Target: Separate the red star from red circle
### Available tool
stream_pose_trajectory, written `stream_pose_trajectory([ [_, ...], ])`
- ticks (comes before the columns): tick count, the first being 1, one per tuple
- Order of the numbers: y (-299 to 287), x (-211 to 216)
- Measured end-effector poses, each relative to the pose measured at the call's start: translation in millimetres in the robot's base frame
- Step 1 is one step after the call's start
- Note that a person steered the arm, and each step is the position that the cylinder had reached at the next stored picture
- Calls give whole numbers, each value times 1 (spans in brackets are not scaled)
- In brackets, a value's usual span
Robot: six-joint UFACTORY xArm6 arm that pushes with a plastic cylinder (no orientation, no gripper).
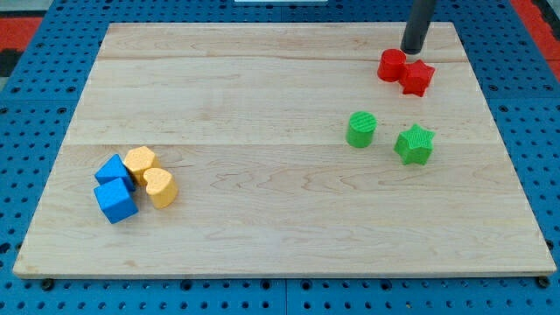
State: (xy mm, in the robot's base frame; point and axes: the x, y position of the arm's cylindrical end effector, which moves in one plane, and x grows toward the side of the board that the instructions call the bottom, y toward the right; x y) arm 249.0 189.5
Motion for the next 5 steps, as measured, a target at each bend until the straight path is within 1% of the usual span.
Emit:
stream_pose_trajectory([
  [1,-14,-1],
  [2,-13,6],
  [4,-6,48],
  [5,8,42],
])
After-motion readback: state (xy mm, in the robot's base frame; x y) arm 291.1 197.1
